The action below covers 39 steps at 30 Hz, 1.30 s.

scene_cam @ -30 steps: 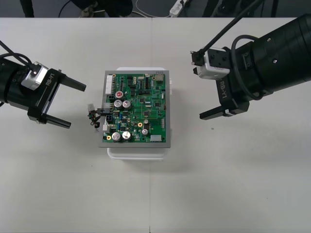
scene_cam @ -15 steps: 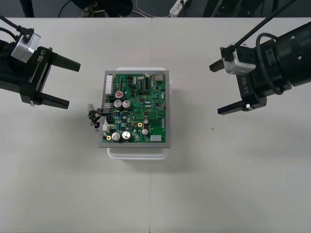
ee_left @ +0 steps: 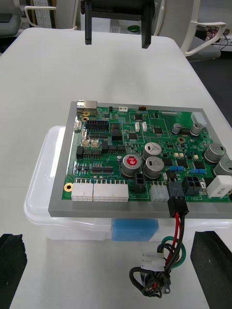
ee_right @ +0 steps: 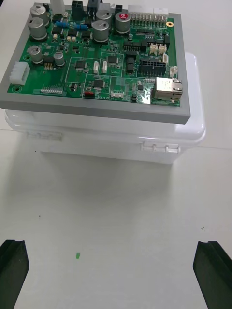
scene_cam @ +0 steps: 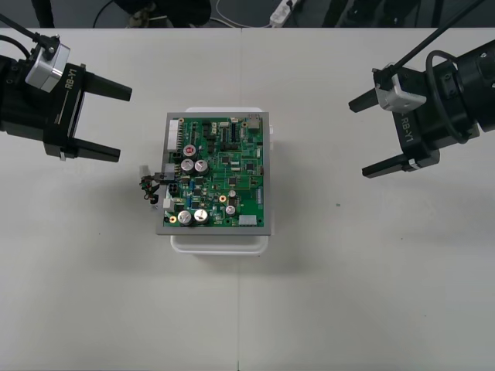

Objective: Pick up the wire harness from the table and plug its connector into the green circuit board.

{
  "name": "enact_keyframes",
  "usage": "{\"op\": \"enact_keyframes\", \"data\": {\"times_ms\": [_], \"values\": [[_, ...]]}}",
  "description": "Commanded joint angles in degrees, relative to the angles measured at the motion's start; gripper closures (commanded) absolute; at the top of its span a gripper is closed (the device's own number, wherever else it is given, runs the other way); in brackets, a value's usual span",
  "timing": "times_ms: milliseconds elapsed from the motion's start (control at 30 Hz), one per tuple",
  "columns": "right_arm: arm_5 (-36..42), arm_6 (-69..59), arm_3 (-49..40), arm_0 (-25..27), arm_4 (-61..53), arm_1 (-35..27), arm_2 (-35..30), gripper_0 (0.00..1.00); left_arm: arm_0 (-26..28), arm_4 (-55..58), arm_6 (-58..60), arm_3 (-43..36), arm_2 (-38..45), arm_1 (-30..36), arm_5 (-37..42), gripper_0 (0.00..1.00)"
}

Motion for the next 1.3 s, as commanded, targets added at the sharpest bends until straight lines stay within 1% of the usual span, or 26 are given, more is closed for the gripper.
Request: {"op": "enact_keyframes", "data": {"times_ms": [33, 133, 300, 367, 700, 867, 1100, 1167, 1300], "values": [[0.0, 3.2, 0.9, 0.2, -0.8, -1.5, -2.2, 0.00, 0.4, -1.6, 1.2, -1.6, 2.0, -0.8, -2.1, 0.00], [0.0, 4.2, 1.0, 0.2, 0.4, 0.4, -3.0, 0.00, 0.4, -4.2, 3.6, -2.4, 4.5, -2.6, -2.1, 0.00], [0.0, 5.3, 1.3, 0.7, 2.0, 1.6, -3.8, 0.00, 0.4, -6.6, 7.9, -4.8, 7.4, -4.8, -2.1, 0.00], [0.0, 5.9, 1.9, 0.6, 2.1, 1.5, -4.1, 0.00, 0.4, -6.8, 10.0, -5.5, 7.7, -5.1, -2.1, 0.00], [0.0, 9.2, 4.3, 0.8, 1.6, 0.1, -4.6, 0.00, 0.4, -9.7, 11.4, -7.7, 9.0, -5.3, -2.1, 0.00], [0.0, 10.7, 4.3, 0.9, 1.6, -0.5, -4.6, 0.00, 0.4, -12.2, 12.0, -11.1, 11.3, -6.6, -2.1, 0.00], [0.0, 13.4, 4.8, 2.1, 1.8, -1.3, -4.7, 0.00, 0.5, -12.0, 11.9, -13.0, 10.7, -6.8, -2.1, 0.00], [0.0, 16.7, 5.8, 2.2, 1.7, -1.7, -4.8, 0.00, 0.5, -12.0, 11.8, -13.9, 9.9, -6.8, -2.1, 0.00], [0.0, 18.2, 7.8, 2.2, 1.0, -2.8, -4.9, 0.00, 0.9, -12.1, 12.0, -15.3, 8.7, -6.8, -2.1, 0.00]]}}
